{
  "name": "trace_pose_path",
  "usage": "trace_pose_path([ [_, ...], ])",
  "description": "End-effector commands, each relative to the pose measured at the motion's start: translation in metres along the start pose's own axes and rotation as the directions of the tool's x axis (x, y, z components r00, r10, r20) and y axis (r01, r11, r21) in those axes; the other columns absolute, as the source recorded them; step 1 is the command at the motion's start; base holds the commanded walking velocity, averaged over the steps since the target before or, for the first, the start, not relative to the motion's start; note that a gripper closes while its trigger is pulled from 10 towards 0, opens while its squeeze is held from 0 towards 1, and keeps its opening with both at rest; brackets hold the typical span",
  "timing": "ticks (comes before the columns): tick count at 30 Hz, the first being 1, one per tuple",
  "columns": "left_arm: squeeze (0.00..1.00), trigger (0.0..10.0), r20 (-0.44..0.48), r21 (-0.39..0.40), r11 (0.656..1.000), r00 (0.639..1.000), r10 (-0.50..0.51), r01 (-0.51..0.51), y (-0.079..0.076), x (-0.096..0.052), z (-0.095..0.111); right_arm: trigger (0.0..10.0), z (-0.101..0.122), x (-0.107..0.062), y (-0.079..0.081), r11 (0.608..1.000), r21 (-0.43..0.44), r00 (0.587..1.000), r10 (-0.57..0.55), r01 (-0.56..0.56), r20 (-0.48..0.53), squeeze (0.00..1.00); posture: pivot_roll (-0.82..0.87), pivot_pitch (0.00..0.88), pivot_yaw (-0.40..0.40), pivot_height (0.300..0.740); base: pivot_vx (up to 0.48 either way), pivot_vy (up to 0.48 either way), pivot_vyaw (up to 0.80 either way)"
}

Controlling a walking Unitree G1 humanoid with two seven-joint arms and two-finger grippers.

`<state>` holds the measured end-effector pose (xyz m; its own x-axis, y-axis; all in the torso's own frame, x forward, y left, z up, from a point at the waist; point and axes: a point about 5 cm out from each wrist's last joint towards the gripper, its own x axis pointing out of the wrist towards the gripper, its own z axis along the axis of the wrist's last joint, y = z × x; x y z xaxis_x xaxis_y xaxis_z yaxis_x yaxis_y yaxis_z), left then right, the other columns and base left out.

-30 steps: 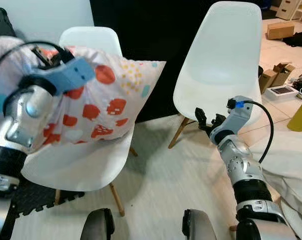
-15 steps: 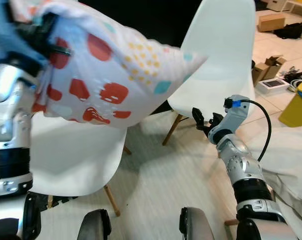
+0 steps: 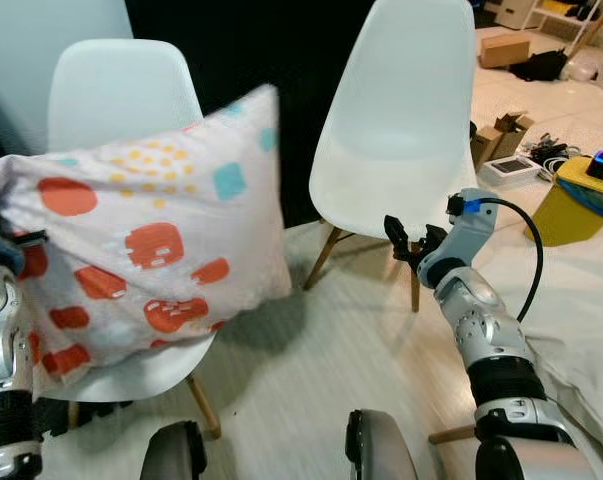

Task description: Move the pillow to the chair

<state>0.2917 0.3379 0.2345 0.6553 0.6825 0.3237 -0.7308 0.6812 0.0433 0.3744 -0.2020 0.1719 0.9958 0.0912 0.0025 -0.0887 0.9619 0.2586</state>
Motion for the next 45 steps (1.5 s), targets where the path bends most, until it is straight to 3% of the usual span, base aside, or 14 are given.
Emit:
trace_pose_path([
  [1,0.00,10.0,0.055,0.062,0.994,0.995,0.089,-0.092,0.014,0.003,0.012,10.0,-0.002,0.000,-0.001,1.000,-0.007,1.000,0.000,-0.001,-0.022,0.00,0.03,0.128,-0.061,0.548,0.000,0.000,0.00],
  [13,0.05,10.0,0.273,0.342,0.939,0.960,-0.056,-0.042,-0.014,0.014,0.045,10.0,-0.005,0.000,0.001,1.000,-0.008,1.000,0.003,-0.004,-0.031,0.00,0.02,0.124,-0.061,0.548,0.000,0.000,0.00],
  [14,0.91,10.0,0.320,0.404,0.913,0.944,-0.086,-0.054,-0.018,0.017,0.053,10.0,-0.005,0.000,0.001,1.000,-0.010,1.000,0.003,-0.004,-0.031,0.00,0.02,0.123,-0.060,0.548,0.000,0.000,0.00],
  [15,1.00,10.0,0.375,0.476,0.875,0.920,-0.115,-0.085,-0.021,0.021,0.064,10.0,-0.005,0.000,0.001,1.000,-0.011,1.000,0.003,-0.003,-0.031,0.00,0.02,0.126,-0.062,0.548,0.000,0.000,0.00],
  [16,1.00,10.0,0.375,0.476,0.875,0.920,-0.115,-0.085,-0.021,0.021,0.064,10.0,-0.005,0.000,0.001,1.000,-0.011,1.000,0.003,-0.003,-0.031,0.00,0.02,0.126,-0.062,0.548,0.000,0.000,0.00],
  [17,1.00,10.0,0.434,0.558,0.817,0.890,-0.138,-0.146,-0.023,0.025,0.076,10.0,-0.005,0.000,0.001,1.000,-0.011,1.000,0.002,-0.002,-0.031,0.00,0.02,0.127,-0.060,0.548,0.000,0.000,0.00],
  [18,1.00,10.0,0.504,0.657,0.701,0.853,-0.136,-0.276,-0.021,0.029,0.089,10.0,-0.006,-0.001,-0.001,1.000,-0.012,0.999,-0.003,0.002,-0.035,0.00,0.02,0.131,-0.060,0.548,0.000,0.000,0.00],
  [28,1.00,10.0,0.627,0.699,0.518,0.771,-0.112,-0.494,-0.007,0.020,0.104,10.0,-0.006,-0.002,-0.002,1.000,-0.011,0.999,-0.008,0.008,-0.035,0.00,0.01,0.139,-0.065,0.548,0.000,0.000,0.00],
  [31,1.00,10.0,0.606,0.680,0.596,0.785,-0.129,-0.428,-0.015,0.017,0.104,10.0,-0.006,-0.002,-0.002,1.000,-0.015,0.999,-0.008,0.008,-0.037,0.00,0.02,0.139,-0.068,0.548,0.000,0.000,0.00],
  [35,1.00,10.0,0.400,0.522,0.852,0.892,-0.209,-0.035,-0.047,0.010,0.071,10.0,-0.006,-0.001,0.000,1.000,-0.005,0.999,0.003,-0.004,-0.032,0.00,0.02,0.141,-0.066,0.548,0.000,0.000,0.00],
  [39,1.00,10.0,0.325,0.489,0.869,0.906,-0.270,0.083,-0.056,0.004,0.055,10.0,-0.003,-0.001,0.005,0.999,0.019,0.999,0.047,-0.047,-0.001,0.00,0.02,0.146,-0.062,0.548,0.000,0.000,0.00],
  [40,0.20,10.0,0.256,0.410,0.899,0.926,-0.276,0.154,-0.059,0.001,0.045,10.0,-0.002,-0.001,0.008,0.998,0.026,0.998,0.064,-0.065,0.010,0.00,0.02,0.147,-0.058,0.553,0.000,0.000,0.00],
  [41,0.00,10.0,0.182,0.305,0.927,0.942,-0.283,0.220,-0.062,-0.002,0.036,10.0,-0.001,-0.002,0.009,0.996,0.035,0.997,0.079,-0.079,0.016,0.00,0.02,0.147,-0.058,0.558,0.000,0.000,0.00],
  [45,0.00,10.0,0.051,0.149,0.955,0.963,-0.265,0.255,-0.062,-0.014,0.014,10.0,-0.003,-0.004,0.010,0.994,0.043,0.995,0.096,-0.096,0.019,0.00,0.02,0.147,-0.055,0.577,0.000,0.000,0.00],
])
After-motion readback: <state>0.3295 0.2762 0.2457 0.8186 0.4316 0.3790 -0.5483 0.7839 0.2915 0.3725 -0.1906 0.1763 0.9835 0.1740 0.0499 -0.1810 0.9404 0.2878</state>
